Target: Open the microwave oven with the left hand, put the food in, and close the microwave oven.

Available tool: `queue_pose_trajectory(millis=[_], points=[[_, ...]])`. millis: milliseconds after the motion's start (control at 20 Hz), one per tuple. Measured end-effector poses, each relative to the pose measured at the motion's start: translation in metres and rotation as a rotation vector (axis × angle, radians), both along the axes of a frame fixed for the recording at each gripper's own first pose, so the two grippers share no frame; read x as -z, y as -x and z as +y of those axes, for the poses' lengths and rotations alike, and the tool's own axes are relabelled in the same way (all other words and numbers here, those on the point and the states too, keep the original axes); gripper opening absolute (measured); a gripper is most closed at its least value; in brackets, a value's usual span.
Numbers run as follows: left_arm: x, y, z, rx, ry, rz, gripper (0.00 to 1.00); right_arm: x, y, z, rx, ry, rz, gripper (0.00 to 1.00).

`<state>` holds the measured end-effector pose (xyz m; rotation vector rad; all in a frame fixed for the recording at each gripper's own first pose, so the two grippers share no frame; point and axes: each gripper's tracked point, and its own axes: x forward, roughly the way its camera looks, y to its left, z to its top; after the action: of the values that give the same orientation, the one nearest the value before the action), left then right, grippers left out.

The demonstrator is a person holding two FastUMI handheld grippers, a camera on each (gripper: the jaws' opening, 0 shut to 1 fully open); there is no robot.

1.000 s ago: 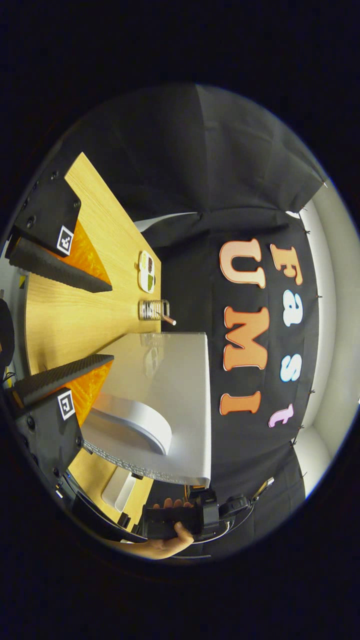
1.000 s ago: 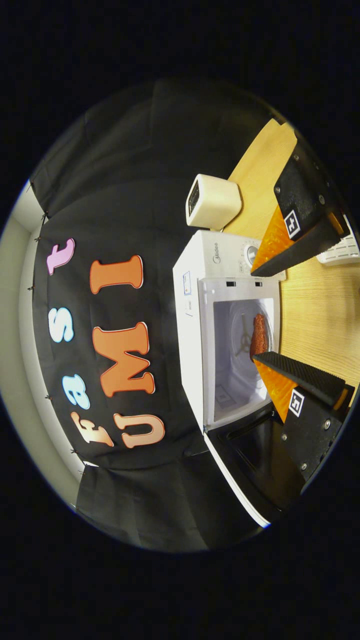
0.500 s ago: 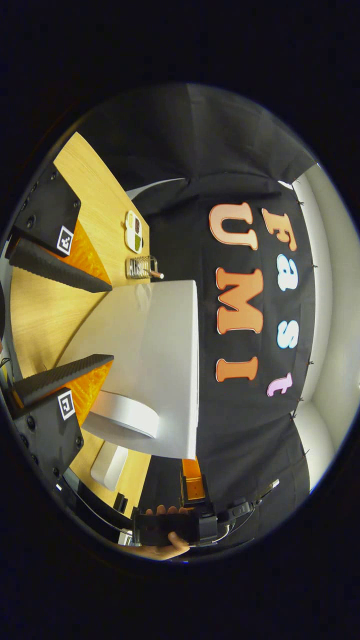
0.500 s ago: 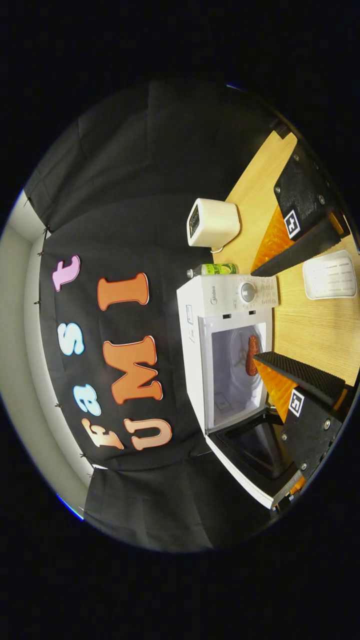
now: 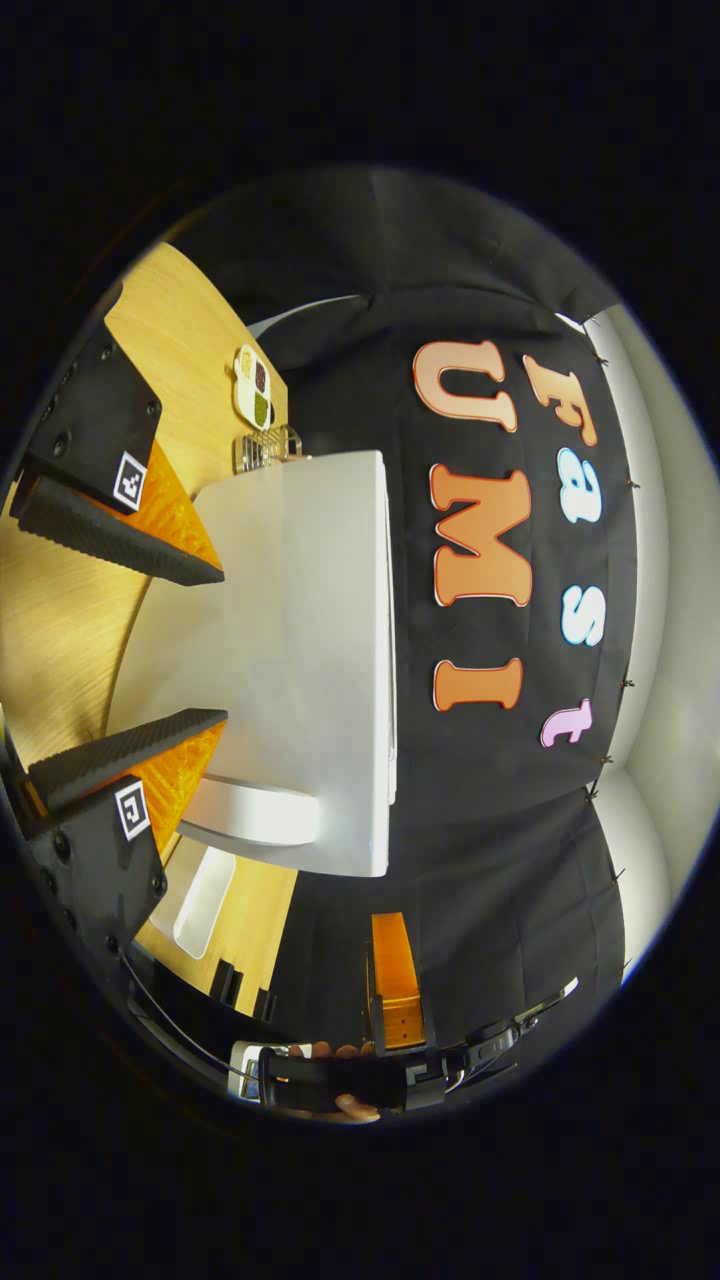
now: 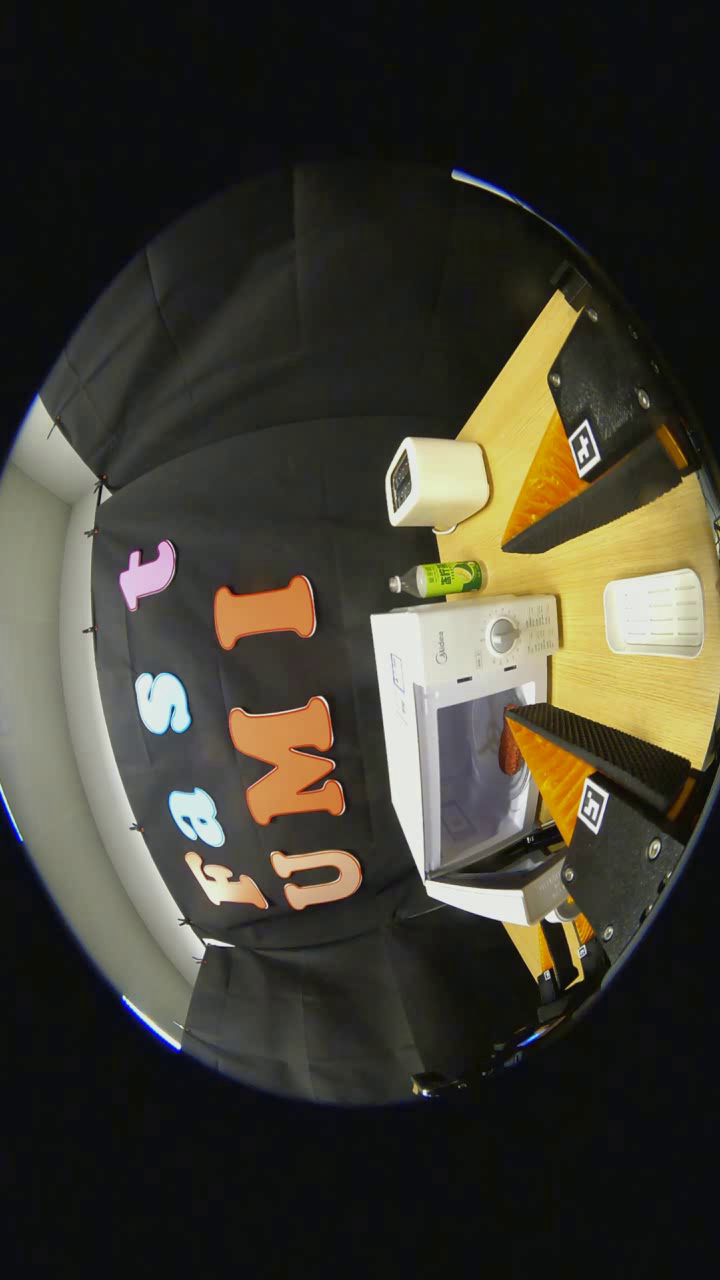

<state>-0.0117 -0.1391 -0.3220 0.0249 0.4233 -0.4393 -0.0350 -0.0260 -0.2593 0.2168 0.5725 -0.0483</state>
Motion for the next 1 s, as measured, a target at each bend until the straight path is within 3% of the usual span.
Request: queue_pose_trajectory(millis=[100,250,300,400,450,700,1000], points=[[0.008,-0.005,-0.016,0.017,0.003,0.022,0.8,0.003,0.002,-0.013,0.019,0.003,-0.001,0.94],[0.016,-0.014,-0.041,0.052,-0.002,0.037,0.59,0.008,0.004,-0.032,0.052,0.004,0.003,0.94],[0.017,-0.018,-0.051,0.065,0.006,0.033,0.58,0.009,0.004,-0.038,0.062,0.001,0.006,0.94],[0.02,-0.028,-0.065,0.06,-0.003,0.029,0.32,0.011,0.003,-0.047,0.081,-0.004,0.004,0.94],[0.023,-0.027,-0.075,0.075,0.007,0.039,0.25,0.013,0.002,-0.052,0.088,-0.005,0.0,0.94],[0.027,-0.047,-0.104,0.084,-0.001,0.021,0.05,0.011,0.002,-0.065,0.099,-0.013,-0.031,0.94],[0.045,-0.076,-0.128,0.056,-0.018,0.043,0.08,0.008,-0.003,-0.073,0.092,-0.008,-0.079,0.94]])
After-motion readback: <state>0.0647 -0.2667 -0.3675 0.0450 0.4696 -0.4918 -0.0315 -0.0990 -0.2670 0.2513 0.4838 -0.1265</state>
